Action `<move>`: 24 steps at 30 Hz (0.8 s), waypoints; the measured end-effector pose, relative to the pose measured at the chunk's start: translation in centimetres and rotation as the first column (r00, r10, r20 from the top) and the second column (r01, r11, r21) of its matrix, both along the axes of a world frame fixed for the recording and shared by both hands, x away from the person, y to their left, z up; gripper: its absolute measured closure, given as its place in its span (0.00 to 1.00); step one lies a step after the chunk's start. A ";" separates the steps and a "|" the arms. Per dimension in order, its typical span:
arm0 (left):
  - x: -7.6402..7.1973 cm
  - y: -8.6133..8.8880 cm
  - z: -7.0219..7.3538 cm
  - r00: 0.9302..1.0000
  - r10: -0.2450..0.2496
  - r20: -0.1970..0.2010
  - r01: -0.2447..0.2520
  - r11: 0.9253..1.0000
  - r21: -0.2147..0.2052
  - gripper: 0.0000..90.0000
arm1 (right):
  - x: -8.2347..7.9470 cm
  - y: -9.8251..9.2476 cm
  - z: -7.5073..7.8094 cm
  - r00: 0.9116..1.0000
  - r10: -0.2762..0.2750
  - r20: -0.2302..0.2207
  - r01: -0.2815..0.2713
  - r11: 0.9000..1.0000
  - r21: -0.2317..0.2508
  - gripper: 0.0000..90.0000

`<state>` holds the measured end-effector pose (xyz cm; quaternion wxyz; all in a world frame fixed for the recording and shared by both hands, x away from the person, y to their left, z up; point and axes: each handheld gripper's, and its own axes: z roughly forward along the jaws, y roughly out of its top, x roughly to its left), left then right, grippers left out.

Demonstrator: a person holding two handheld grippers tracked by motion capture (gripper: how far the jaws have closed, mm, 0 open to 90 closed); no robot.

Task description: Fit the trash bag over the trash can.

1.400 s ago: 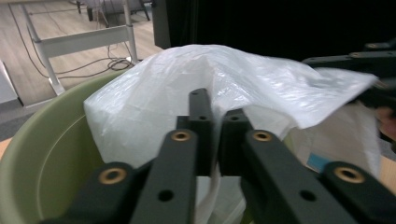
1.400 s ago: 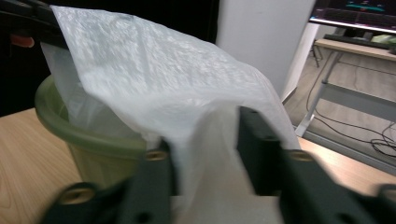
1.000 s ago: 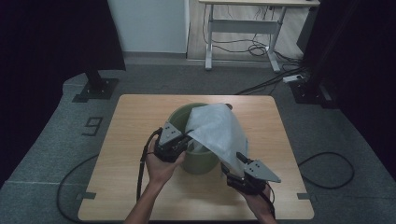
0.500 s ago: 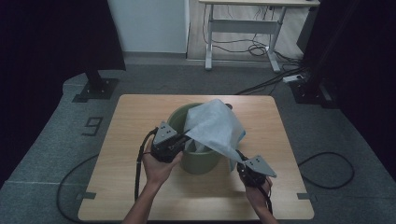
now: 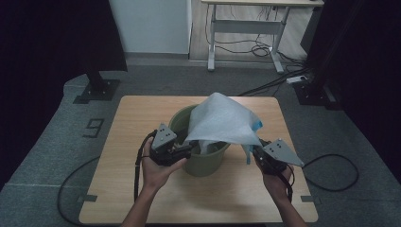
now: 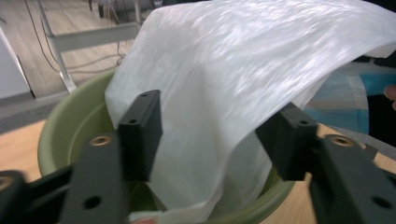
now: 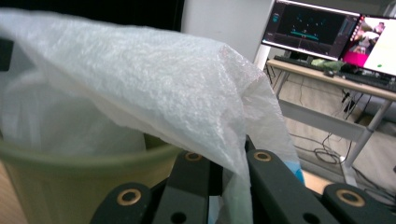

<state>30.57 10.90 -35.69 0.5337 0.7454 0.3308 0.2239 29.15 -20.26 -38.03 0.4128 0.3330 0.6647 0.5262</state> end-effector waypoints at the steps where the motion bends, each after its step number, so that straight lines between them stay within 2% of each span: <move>1: -0.1 -0.1 0.2 1.000 -0.001 0.011 0.001 1.000 0.006 0.39 | 0.1 0.2 0.4 1.000 0.002 0.004 -0.002 1.000 -0.006 0.98; 5: -0.2 -0.8 0.8 0.999 -0.010 0.037 0.009 1.000 0.021 0.36 | 0.1 1.2 1.8 1.000 0.026 0.014 -0.025 0.999 -0.030 0.98; 9: 0.0 -1.3 1.0 0.999 -0.012 0.046 0.011 1.000 0.018 0.38 | 0.1 2.3 1.9 0.999 0.055 -0.002 -0.055 0.996 -0.064 0.98; 10: 0.1 -1.4 1.0 0.999 -0.018 0.046 0.017 1.000 0.023 0.42 | 0.1 2.5 1.8 0.998 0.061 -0.006 -0.062 0.996 -0.070 0.98; 13: 0.3 -1.8 0.8 0.998 -0.048 0.040 0.047 0.998 0.035 0.65 | 0.2 2.8 1.6 0.997 0.074 -0.014 -0.074 0.995 -0.069 0.98; 15: 0.6 -1.8 0.5 0.998 -0.067 0.014 0.066 0.997 0.038 0.77 | 0.2 2.8 1.5 0.996 0.082 -0.018 -0.083 0.995 -0.061 0.98; 18: 1.1 -1.6 0.1 0.998 -0.068 -0.019 0.069 0.997 0.037 0.92 | 0.1 2.8 1.5 0.995 0.097 -0.019 -0.097 0.994 -0.051 0.98; 20: 1.5 -1.1 -0.3 0.998 -0.061 -0.030 0.063 0.997 0.038 0.99 | 0.1 2.7 1.4 0.993 0.117 -0.030 -0.118 0.992 -0.038 0.96; 24: 2.1 0.5 -1.1 0.998 -0.019 -0.063 0.021 1.000 0.022 0.99 | 0.2 2.9 0.9 0.989 0.141 -0.047 -0.142 0.989 -0.027 0.92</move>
